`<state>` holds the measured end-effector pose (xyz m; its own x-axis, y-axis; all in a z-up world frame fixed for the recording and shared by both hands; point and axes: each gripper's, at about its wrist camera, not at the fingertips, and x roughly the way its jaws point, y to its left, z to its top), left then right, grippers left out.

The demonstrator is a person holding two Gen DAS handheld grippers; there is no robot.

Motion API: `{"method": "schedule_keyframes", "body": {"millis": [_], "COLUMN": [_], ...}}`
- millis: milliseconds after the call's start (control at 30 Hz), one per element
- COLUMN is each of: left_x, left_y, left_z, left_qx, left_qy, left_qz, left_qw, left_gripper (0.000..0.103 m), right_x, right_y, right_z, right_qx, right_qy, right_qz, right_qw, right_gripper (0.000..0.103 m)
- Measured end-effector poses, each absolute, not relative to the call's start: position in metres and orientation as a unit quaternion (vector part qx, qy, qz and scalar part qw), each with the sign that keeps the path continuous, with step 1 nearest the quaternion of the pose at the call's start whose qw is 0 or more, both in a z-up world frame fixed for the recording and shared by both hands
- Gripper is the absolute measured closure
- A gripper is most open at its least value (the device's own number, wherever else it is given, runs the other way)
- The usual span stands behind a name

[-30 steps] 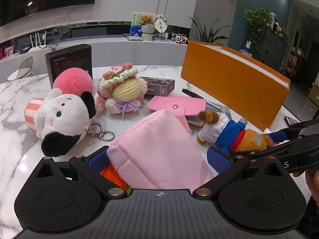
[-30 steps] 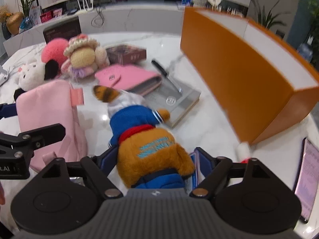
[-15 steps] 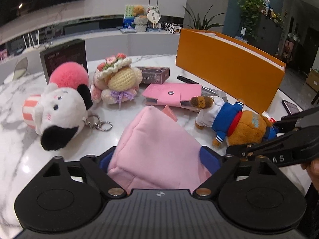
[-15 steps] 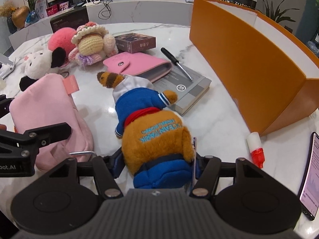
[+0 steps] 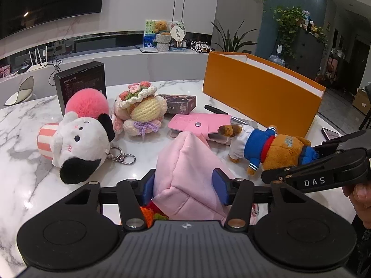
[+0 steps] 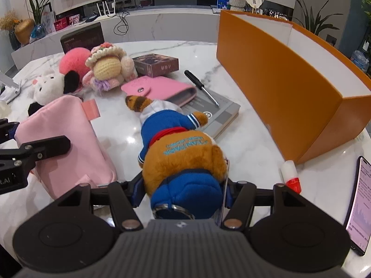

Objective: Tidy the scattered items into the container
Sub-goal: 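Lift and carry the pink bag and teddy bear over the orange box with both tools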

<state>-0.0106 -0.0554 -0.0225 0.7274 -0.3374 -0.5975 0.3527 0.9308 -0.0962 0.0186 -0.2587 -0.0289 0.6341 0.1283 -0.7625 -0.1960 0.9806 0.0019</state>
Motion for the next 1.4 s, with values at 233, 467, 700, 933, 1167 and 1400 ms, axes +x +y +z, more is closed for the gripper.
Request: {"method": "schedule_keyframes", "body": {"millis": [233, 467, 700, 933, 1167, 1400], "left_x": [-0.016, -0.023, -0.030, -0.034, -0.032, -0.021], "left_y": [-0.056, -0.057, -0.045, -0.026, -0.003, -0.007], "left_z": [-0.017, -0.011, -0.001, 0.012, 0.035, 0.064], "left_qx": [0.018, 0.027, 0.018, -0.011, -0.045, -0.050], "left_qy": [0.309, 0.295, 0.267, 0.248, 0.237, 0.229], "left_qz": [-0.192, -0.194, -0.174, -0.160, -0.145, -0.124], "left_qw": [0.931, 0.935, 0.948, 0.955, 0.960, 0.964], "left_gripper": [0.053, 0.059, 0.062, 0.063, 0.063, 0.063], "right_x": [0.014, 0.009, 0.005, 0.006, 0.021, 0.055], "right_y": [-0.258, -0.259, -0.262, -0.268, -0.272, -0.271], "right_z": [-0.025, -0.018, -0.002, 0.026, 0.074, 0.113], "right_qx": [-0.043, -0.040, -0.030, -0.010, -0.004, -0.019], "right_qy": [0.411, 0.397, 0.373, 0.344, 0.297, 0.286], "right_qz": [0.090, 0.094, 0.103, 0.118, 0.139, 0.167], "right_qw": [0.906, 0.912, 0.921, 0.932, 0.945, 0.944], "right_gripper": [0.039, 0.040, 0.041, 0.041, 0.041, 0.041]}}
